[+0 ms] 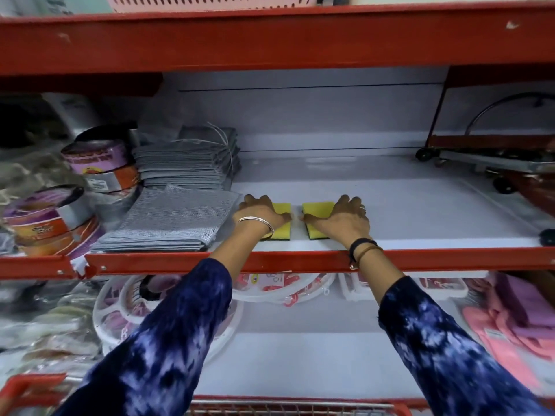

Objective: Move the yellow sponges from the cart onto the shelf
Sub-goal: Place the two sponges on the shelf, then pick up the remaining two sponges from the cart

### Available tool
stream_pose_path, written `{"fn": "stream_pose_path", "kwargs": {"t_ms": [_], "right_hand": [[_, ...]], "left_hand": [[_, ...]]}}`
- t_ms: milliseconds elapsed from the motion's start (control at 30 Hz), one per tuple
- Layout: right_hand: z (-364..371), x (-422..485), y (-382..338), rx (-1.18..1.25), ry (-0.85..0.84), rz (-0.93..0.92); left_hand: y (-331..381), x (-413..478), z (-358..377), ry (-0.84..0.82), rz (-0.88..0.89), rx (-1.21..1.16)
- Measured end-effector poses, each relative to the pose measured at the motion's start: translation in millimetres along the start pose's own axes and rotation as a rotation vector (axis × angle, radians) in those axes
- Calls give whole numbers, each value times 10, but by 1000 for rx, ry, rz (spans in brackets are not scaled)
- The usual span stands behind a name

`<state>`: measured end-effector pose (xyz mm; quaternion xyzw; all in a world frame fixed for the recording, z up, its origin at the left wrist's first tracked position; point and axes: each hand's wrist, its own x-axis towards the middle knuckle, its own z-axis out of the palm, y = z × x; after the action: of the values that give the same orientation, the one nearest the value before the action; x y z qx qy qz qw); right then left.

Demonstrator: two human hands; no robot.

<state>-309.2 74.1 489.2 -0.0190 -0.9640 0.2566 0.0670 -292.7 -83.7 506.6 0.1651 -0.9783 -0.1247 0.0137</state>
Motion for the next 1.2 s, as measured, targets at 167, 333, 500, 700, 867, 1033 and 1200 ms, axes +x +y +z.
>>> {"fn": "stream_pose_path", "kwargs": {"t_ms": [167, 333, 500, 700, 867, 1033, 1200], "right_hand": [[-161, -525, 146, 259, 265, -302], [-121, -1309, 519, 357, 218, -439], [189, -2040, 1114, 333, 42, -342], [785, -2675, 1829, 246, -175, -108], [1331, -2975, 2337, 84, -393, 46], [1917, -3179, 2775, -135, -688, 190], [2402, -3320, 3111, -258, -947, 393]], "left_hand": [[-34, -563, 12, 385, 239, -327], [-193, -1367, 322, 542, 516, -731], [-435, -2123, 990, 417, 549, -665], [-774, -2701, 1997, 113, 367, -671], [-899, -3022, 2838, -224, 205, -489], [-1006, -3226, 3657, -550, -2, -377], [-1112, -3430, 4364, -870, -217, -212]]}}
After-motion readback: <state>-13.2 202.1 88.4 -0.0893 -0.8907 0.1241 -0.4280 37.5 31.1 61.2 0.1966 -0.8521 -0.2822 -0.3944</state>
